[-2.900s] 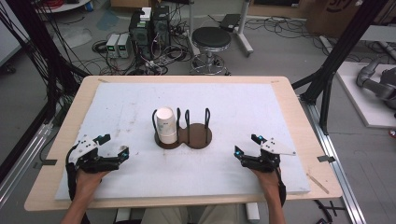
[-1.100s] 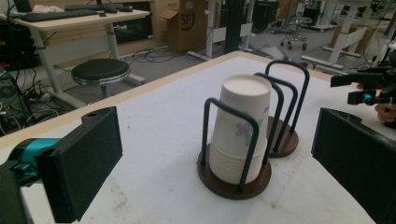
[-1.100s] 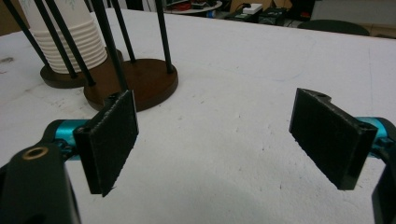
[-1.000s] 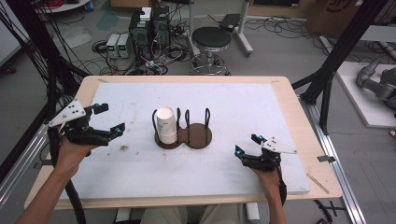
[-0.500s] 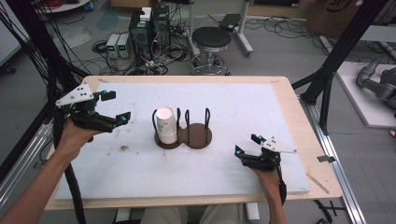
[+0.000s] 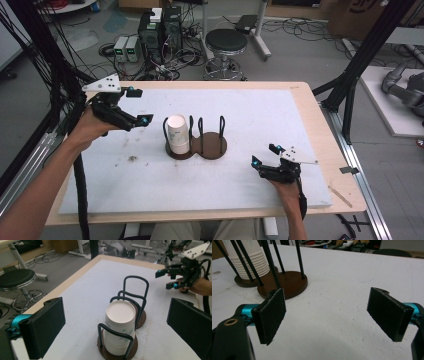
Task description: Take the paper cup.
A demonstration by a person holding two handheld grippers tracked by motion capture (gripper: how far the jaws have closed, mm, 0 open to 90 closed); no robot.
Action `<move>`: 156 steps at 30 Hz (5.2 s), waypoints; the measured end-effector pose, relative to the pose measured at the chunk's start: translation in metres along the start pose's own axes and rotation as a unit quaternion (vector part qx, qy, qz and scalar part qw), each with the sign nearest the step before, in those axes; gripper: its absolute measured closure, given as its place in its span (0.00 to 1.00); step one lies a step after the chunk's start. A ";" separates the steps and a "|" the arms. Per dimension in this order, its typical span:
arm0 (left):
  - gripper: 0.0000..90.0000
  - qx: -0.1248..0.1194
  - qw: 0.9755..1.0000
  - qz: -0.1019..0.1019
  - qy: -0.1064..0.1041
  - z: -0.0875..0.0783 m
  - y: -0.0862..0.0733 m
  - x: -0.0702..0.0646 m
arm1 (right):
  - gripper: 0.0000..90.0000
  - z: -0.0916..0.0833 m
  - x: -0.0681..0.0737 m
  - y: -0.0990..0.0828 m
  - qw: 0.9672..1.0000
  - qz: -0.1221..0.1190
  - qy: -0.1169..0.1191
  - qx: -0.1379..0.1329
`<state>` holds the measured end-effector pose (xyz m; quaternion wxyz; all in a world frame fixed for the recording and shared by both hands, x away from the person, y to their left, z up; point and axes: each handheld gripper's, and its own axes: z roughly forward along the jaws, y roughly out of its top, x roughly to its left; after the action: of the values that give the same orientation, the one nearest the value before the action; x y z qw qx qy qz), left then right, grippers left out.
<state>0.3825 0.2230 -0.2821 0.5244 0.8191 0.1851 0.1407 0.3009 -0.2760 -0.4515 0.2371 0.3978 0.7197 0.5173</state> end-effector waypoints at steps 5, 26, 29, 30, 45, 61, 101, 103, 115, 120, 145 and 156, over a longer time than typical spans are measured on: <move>0.02 0.018 1.000 0.012 -0.011 0.008 0.008 0.002 | 0.18 0.000 0.000 0.000 1.000 0.001 -0.001 0.000; 0.02 0.130 0.987 0.075 -0.060 0.052 0.035 0.004 | 0.18 0.001 -0.001 0.000 1.000 0.003 0.003 0.003; 0.02 0.147 0.983 0.089 -0.067 0.061 0.039 0.003 | 0.18 0.001 -0.002 0.000 1.000 0.003 0.004 0.003; 0.02 0.147 0.983 0.089 -0.067 0.061 0.039 0.003 | 0.18 0.001 -0.001 0.000 1.000 0.004 0.003 0.003; 0.02 0.239 0.960 0.125 -0.080 0.089 0.044 0.003 | 0.18 0.001 -0.001 0.000 1.000 0.003 0.003 0.003; 0.02 0.288 0.945 0.128 -0.092 0.116 0.032 0.002 | 0.18 0.000 -0.002 0.000 1.000 0.006 0.005 0.003; 0.35 0.326 0.930 0.128 -0.107 0.129 0.019 0.003 | 0.18 0.001 -0.001 0.000 1.000 0.005 0.004 0.006; 0.35 0.326 0.931 0.127 -0.107 0.129 0.019 0.003 | 0.18 0.001 -0.001 0.000 1.000 0.005 0.004 0.006; 0.36 0.323 0.933 0.120 -0.108 0.127 0.021 0.004 | 0.18 0.001 -0.001 0.001 1.000 0.005 0.004 0.006; 0.36 0.322 0.933 0.119 -0.106 0.127 0.023 0.004 | 0.18 0.001 -0.002 0.001 1.000 0.002 0.004 0.007; 0.36 0.314 0.937 0.122 -0.097 0.110 0.048 0.002 | 0.18 0.002 -0.002 0.001 1.000 0.003 0.005 0.008; 0.36 0.305 0.940 0.127 -0.088 0.098 0.064 0.001 | 0.18 0.002 -0.001 0.001 1.000 0.006 0.005 0.011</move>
<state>0.4352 0.1197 -0.2639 0.2411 0.9657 0.0668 0.0699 0.3032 -0.2757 -0.4513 0.2261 0.4024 0.7241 0.5126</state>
